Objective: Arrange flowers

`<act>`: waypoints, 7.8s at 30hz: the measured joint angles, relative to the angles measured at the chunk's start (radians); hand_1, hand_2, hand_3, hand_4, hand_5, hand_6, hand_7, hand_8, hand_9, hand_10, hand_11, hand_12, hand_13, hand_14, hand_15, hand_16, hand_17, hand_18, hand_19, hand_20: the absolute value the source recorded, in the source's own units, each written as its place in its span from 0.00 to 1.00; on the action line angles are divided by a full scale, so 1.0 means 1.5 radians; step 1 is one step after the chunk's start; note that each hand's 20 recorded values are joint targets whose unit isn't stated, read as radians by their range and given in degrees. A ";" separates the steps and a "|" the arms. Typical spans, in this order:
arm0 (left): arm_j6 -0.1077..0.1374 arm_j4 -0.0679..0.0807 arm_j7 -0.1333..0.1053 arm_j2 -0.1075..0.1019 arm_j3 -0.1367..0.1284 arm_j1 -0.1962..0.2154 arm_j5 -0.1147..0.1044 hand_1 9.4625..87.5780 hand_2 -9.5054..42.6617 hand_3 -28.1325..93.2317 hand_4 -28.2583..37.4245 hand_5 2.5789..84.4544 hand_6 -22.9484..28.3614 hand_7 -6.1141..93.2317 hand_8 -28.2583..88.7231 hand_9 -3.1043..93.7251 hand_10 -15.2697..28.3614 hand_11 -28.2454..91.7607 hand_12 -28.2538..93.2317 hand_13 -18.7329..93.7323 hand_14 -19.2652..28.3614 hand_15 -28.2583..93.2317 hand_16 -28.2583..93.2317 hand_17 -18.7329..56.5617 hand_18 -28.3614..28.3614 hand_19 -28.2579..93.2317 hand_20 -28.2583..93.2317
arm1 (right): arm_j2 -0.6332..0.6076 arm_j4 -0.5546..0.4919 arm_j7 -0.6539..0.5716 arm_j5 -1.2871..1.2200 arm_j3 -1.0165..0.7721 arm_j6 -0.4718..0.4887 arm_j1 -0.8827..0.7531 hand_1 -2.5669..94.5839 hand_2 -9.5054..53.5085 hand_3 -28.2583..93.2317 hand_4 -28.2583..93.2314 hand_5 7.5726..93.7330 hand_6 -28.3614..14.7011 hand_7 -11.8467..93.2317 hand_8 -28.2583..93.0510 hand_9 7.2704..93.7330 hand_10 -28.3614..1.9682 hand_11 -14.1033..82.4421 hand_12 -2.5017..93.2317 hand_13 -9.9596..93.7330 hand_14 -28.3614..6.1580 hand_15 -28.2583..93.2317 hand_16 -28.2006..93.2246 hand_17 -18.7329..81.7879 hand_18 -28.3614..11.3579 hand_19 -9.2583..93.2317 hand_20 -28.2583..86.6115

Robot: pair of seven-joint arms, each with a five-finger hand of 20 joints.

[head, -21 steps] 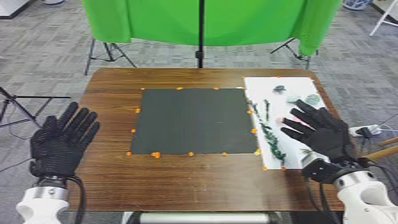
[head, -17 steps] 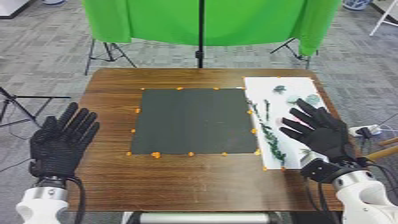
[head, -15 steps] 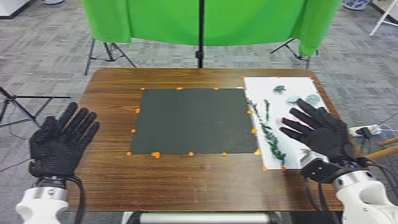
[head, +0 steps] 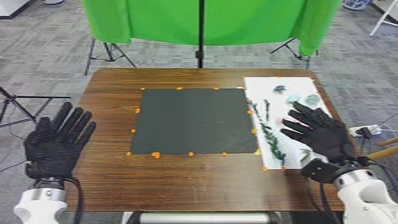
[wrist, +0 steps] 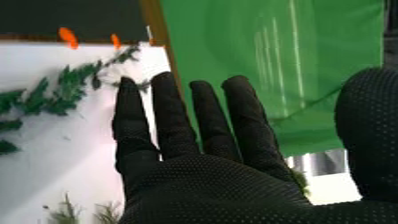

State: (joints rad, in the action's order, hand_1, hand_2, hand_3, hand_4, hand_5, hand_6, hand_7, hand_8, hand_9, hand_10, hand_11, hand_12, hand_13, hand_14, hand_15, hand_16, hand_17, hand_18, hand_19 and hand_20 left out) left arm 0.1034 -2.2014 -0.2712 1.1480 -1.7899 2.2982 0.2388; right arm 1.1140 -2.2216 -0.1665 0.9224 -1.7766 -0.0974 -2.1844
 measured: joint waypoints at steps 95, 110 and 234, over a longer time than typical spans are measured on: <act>0.022 -0.017 -0.023 -0.005 -0.029 0.048 -0.057 0.21 0.41 0.87 0.01 0.52 0.59 0.13 0.18 0.45 0.64 0.34 0.32 0.45 0.67 0.41 0.22 0.21 0.70 0.39 0.35 | 0.045 0.206 -0.571 0.470 0.682 -0.241 0.646 0.63 0.00 0.83 0.03 0.71 0.61 0.65 0.36 0.82 0.51 0.53 0.55 0.78 0.43 0.85 0.50 0.60 0.04 1.00 0.61; 0.069 -0.018 -0.027 -0.040 0.000 0.026 -0.084 0.21 0.41 0.87 0.01 0.52 0.59 0.14 0.18 0.45 0.65 0.35 0.32 0.45 0.67 0.42 0.21 0.21 0.71 0.40 0.35 | 0.223 0.406 -0.718 0.416 0.802 -0.317 0.777 0.61 0.00 0.84 0.00 0.64 0.52 0.60 0.30 0.76 0.45 0.49 0.47 0.75 0.40 0.84 0.49 0.58 0.04 1.00 0.59; 0.062 -0.018 -0.042 0.006 0.000 0.033 -0.122 0.22 0.42 0.87 0.00 0.53 0.60 0.15 0.18 0.44 0.65 0.36 0.33 0.44 0.69 0.48 0.21 0.21 0.71 0.42 0.35 | -0.226 0.072 -0.528 0.711 0.055 0.166 0.106 0.55 0.00 0.70 0.00 0.51 0.41 0.23 0.14 0.45 0.20 0.34 0.20 0.44 0.21 0.69 0.33 0.39 0.05 0.87 0.55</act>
State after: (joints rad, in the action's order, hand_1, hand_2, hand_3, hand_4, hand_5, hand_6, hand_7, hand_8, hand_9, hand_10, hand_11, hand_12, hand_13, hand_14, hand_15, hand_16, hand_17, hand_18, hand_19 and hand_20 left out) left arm 0.1969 -2.2292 -0.3343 1.1575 -1.7892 2.3482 0.0565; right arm 0.7745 -2.1140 -0.9579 1.9894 -1.6937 0.1520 -2.0250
